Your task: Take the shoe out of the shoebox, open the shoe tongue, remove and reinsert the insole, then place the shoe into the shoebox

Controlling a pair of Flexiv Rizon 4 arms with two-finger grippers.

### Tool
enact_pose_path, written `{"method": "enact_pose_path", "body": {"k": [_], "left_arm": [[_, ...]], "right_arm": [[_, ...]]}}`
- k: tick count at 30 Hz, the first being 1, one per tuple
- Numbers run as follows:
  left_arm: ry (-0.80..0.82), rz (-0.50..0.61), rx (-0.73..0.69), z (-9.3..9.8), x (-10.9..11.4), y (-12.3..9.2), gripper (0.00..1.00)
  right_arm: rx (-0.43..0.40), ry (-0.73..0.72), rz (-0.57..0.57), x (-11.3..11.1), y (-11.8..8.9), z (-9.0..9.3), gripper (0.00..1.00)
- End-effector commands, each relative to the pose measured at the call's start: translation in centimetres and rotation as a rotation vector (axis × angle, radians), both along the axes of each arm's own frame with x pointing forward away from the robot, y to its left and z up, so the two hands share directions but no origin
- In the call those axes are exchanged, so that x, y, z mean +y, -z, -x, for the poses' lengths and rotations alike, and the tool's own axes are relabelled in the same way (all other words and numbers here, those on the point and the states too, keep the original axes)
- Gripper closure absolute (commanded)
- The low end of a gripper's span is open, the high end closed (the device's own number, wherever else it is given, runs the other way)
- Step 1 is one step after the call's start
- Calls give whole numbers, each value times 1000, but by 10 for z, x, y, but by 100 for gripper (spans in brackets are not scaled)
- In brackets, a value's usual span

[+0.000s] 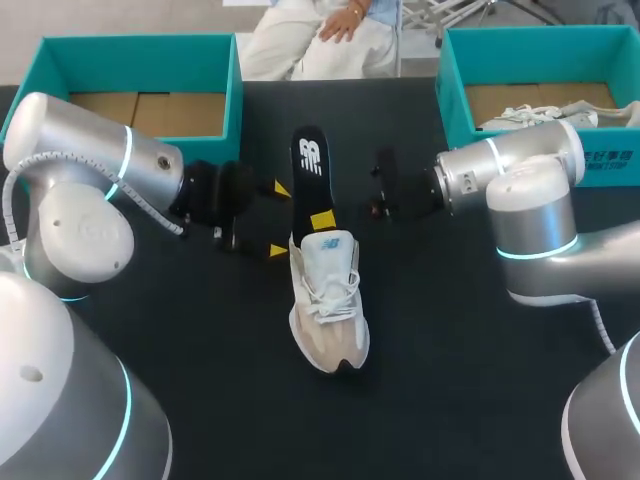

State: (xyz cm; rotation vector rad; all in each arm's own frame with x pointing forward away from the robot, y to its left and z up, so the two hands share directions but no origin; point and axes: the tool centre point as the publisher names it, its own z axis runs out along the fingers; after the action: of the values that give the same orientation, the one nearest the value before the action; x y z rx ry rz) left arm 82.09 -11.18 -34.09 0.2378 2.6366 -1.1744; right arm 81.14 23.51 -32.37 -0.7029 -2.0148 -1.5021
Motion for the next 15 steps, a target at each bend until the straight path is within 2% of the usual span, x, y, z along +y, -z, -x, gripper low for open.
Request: {"method": "enact_pose_path", "body": {"k": [1,3,4,5,15], "left_arm": [[1,-3,1,0,0,0,0],[1,-3,1,0,0,0,0],[1,-3,1,0,0,0,0],[1,-3,1,0,0,0,0],[1,-3,1,0,0,0,0]], "right_arm": [[7,-32,13,3,-1,-11,67],[22,-40,24,4,0,-12,75],[29,-43,28,5,1,-11,97],[31,-43,28,5,3,-9,100],[138,-34,73,1,16,29,100]]}}
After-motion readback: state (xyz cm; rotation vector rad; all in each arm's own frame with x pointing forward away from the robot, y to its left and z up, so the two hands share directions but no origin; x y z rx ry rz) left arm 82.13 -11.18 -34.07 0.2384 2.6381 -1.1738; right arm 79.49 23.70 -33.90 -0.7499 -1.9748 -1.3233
